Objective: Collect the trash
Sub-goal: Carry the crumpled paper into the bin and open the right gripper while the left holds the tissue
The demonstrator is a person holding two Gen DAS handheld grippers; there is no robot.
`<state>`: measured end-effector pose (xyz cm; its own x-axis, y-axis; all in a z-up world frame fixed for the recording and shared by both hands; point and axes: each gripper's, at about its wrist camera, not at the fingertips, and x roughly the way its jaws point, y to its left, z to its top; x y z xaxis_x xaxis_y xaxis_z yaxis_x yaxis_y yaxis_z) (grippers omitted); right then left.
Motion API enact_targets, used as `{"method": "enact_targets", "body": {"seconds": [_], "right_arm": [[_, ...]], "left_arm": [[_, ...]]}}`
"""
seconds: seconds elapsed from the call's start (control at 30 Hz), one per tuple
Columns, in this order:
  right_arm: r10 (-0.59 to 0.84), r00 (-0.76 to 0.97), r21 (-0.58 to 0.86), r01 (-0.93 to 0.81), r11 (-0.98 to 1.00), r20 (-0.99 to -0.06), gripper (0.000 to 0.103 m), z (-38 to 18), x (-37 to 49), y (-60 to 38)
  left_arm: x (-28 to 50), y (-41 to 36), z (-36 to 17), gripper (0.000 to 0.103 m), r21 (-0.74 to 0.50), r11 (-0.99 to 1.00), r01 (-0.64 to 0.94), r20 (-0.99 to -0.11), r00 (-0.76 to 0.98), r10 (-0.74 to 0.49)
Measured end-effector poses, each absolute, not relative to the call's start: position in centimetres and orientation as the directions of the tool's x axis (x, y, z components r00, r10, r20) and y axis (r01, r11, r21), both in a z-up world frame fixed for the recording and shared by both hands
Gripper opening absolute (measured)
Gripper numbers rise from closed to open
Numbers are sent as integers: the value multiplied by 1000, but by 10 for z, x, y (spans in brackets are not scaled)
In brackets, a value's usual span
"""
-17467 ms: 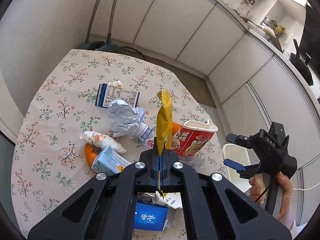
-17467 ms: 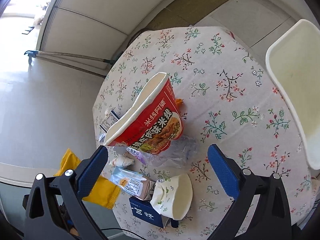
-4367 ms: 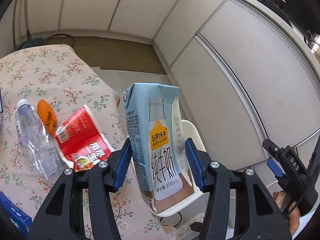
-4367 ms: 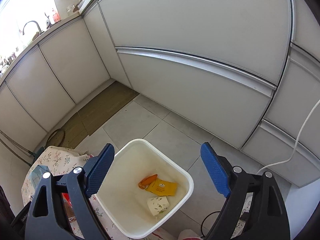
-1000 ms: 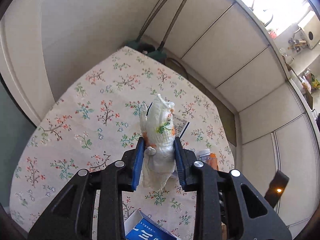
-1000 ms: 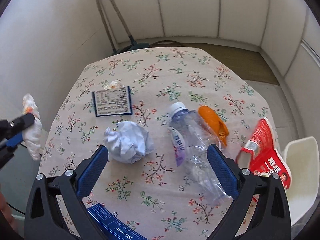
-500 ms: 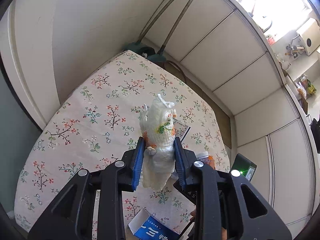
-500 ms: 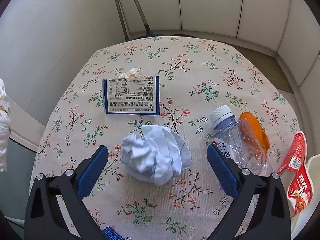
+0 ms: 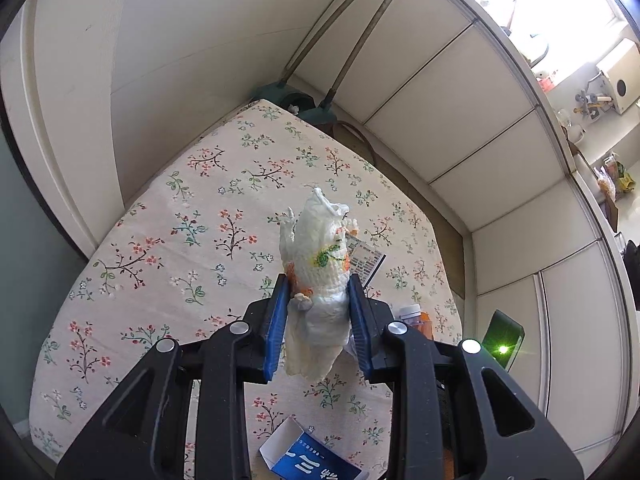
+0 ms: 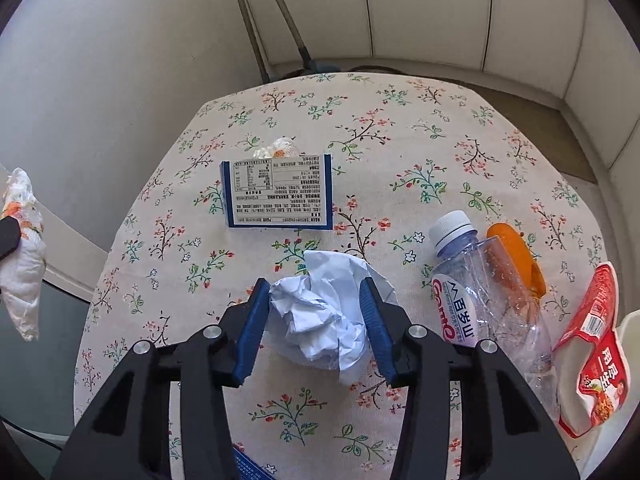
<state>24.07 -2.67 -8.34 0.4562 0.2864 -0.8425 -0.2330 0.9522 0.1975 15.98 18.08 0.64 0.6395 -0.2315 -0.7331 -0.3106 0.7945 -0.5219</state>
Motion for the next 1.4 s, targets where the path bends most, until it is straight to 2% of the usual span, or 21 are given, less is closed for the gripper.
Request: {"method": "enact_targets", "body": {"seconds": [0.37,0.73,1.07,1.4], "right_arm": [[323,534,229,-237,944,-781,46,-36,219,-49],[262,626,210,-157,965,-735,47,2,194,-114],[111,704,155,-1,988,-702,47,24,169,-203],[-129,695,121,299,947,-708,51,21,144,-325]], "left_arm": [[159,161,14,28,-526,809,-263,-715,652,-252],[156,113,19,28,-502,849,-164,-706,645,-293],[158,58,13,28,-472,878,-79,-716,615,-330],[155,-10,3,28,-428,904,18,-729,584,-357]]}}
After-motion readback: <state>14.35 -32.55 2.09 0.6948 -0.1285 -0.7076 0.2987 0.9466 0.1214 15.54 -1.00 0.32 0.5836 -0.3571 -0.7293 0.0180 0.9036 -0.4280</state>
